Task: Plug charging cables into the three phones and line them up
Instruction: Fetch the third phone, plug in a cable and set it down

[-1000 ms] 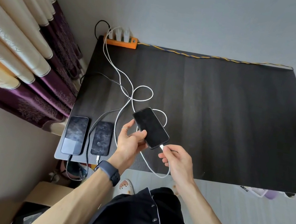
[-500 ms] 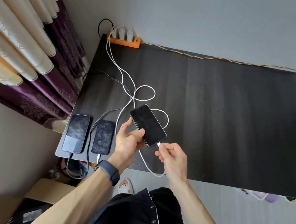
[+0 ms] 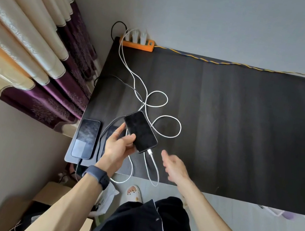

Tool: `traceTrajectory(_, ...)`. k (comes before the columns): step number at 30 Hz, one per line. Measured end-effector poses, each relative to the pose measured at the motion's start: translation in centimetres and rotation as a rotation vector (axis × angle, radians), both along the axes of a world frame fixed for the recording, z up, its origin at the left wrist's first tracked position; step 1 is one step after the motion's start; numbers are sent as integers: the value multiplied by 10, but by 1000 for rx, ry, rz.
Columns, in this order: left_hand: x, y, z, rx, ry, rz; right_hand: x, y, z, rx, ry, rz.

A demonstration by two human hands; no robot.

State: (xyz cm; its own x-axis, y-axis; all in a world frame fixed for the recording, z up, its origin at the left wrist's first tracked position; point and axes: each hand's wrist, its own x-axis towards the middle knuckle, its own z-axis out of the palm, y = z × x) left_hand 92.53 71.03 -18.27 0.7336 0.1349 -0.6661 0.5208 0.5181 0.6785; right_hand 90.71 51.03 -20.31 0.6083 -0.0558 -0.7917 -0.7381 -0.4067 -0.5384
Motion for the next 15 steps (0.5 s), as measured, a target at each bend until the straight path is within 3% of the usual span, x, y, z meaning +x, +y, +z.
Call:
traceTrajectory(3, -7, 11, 5, 3, 9, -21, -5, 10, -21, 115, 397, 68)
traceTrajectory(5, -12, 17, 0, 15, 14, -48, -12, 25, -27, 300, 534, -43)
traceTrajectory(7, -15, 24, -5, 15, 37, -76, -15, 37, -39, 366, 484, -149)
traceTrajectory(12, -18, 31, -17, 104, 89, -251, 11, 10, -46, 314, 289, -541)
traceTrajectory(15, -13, 19, -32, 268, 151, -363, 32, -28, -37, 215, 135, -553)
